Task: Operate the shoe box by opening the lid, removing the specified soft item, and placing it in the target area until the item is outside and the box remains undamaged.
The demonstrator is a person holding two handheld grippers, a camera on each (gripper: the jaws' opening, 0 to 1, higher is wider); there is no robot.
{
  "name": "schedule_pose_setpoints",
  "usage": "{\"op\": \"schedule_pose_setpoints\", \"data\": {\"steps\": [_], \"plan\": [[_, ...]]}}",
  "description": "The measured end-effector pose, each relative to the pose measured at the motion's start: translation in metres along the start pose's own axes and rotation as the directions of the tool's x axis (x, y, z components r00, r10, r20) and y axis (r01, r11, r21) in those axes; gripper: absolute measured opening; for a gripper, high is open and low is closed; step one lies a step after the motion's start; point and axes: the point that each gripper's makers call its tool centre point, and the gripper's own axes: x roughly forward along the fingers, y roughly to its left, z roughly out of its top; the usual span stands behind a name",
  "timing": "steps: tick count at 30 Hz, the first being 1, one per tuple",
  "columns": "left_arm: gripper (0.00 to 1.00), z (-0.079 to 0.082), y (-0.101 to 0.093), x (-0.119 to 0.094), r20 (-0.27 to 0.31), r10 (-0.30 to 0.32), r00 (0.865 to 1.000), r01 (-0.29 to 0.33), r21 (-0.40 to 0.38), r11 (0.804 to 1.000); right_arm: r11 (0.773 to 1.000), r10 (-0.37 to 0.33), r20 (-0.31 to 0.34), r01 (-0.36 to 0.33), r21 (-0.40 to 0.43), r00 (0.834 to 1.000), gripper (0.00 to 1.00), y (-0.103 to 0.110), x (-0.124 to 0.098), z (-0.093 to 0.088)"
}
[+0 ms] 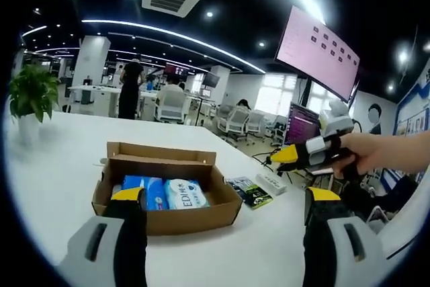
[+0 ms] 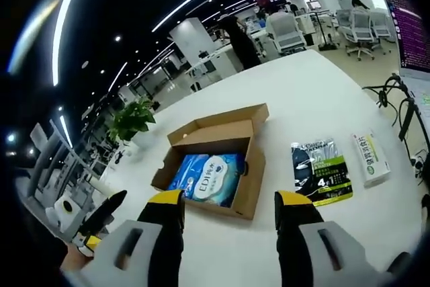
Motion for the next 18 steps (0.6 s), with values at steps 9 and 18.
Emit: {"op": "schedule_pose_setpoints", "data": {"steps": [9,18], "plan": [[0.99,0.001,0.007,0.002,0.003,0.004,1.000,-0.004,0.002,1.000,1.000,0.013,-0.012,-0.013,-0.022,1.000,0.52,0.010,0.013,0.005],[0.99,-0.001,0.006,0.001,0.000,0.000,1.000,0.000,-0.005,1.000,0.999,0.030,-0.039,-0.032,-0.042,0.999,0.52,0.023,0.026,0.004]]}}
